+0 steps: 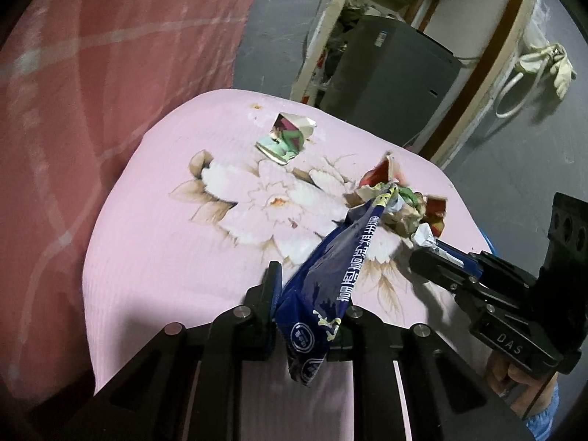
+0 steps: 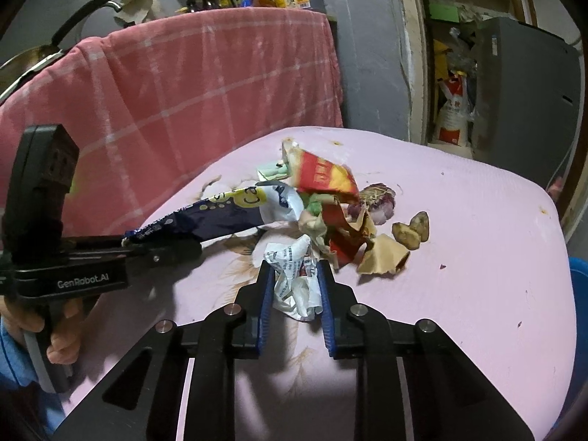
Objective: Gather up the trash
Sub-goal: 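Grasp the blue snack wrapper with the left tool while the right tool grasps white foil, then carry both held pieces over the blue basin and open both tools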
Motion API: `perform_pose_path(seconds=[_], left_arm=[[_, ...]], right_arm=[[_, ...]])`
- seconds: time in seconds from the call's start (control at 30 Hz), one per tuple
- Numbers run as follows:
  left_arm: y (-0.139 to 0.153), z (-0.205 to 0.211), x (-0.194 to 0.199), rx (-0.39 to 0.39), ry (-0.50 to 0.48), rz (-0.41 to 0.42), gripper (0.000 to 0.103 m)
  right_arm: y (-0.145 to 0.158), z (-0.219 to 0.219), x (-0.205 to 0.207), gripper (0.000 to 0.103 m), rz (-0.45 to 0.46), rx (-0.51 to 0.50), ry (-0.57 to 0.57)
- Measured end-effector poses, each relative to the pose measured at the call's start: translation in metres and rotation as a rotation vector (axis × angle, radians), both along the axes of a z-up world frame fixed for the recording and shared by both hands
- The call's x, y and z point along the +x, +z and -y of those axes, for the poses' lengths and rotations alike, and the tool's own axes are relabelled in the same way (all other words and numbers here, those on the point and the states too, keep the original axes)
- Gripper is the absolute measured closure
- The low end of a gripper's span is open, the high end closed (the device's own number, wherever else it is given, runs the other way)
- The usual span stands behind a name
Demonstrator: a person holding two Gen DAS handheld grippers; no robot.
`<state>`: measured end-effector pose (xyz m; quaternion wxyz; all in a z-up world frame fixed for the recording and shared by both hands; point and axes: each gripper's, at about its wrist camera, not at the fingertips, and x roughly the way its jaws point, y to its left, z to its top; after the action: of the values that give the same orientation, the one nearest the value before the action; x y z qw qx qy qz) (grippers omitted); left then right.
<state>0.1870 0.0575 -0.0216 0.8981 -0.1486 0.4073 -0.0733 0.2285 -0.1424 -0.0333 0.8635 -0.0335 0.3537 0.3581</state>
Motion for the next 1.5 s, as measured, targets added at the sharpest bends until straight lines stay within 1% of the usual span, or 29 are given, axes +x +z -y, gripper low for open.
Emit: perform_pose_path(seconds=[0.1,0.33,0.43,0.5,0.67,0.8,0.9,1.07,1.2,1.3,1.37,1.5], left_arm=[[0.002,-0.001,-0.006,-0.001,0.012,0.000,0.089],[0.004,-0.003,-0.012,-0.031,0.047,-0.001,0.089],[0.006,-0.004,-0.016,-0.048,0.067,0.009,0.092],[0.010,-0.006,-0.017,-0.044,0.083,0.019,0.092],[0.014,-0.005,-0.020,-0.029,0.079,0.034,0.092],[0.017,-0.002,-0.021,-0.047,0.064,0.061,0.092],[0.023,0.004,-0.022,-0.064,0.050,0.098,0.092],[0.041,0.021,-0.020,-0.082,0.030,0.178,0.092],[0.057,0.039,-0.010,-0.105,0.007,0.225,0.092],[0.073,0.059,-0.002,-0.113,-0.017,0.276,0.092],[0.079,0.070,0.002,-0.106,-0.035,0.307,0.092],[0.095,0.101,0.009,-0.072,-0.077,0.379,0.092]], right_arm=[[0.001,0.001,-0.003,0.084,0.005,0.009,0.004],[0.006,0.007,-0.012,0.084,0.025,0.031,0.003],[0.008,0.012,-0.013,0.085,0.037,0.044,-0.020],[0.008,0.018,-0.013,0.085,0.038,0.057,-0.033],[0.009,0.024,-0.012,0.085,0.032,0.077,-0.047],[0.014,0.027,-0.016,0.085,0.064,0.097,-0.053],[0.023,0.034,-0.020,0.085,0.104,0.134,-0.073],[0.047,0.051,-0.027,0.085,0.191,0.205,-0.129],[0.071,0.068,-0.036,0.085,0.294,0.236,-0.183],[0.085,0.083,-0.042,0.085,0.370,0.245,-0.230],[0.093,0.096,-0.045,0.085,0.414,0.247,-0.270],[0.102,0.122,-0.047,0.085,0.472,0.259,-0.349]])
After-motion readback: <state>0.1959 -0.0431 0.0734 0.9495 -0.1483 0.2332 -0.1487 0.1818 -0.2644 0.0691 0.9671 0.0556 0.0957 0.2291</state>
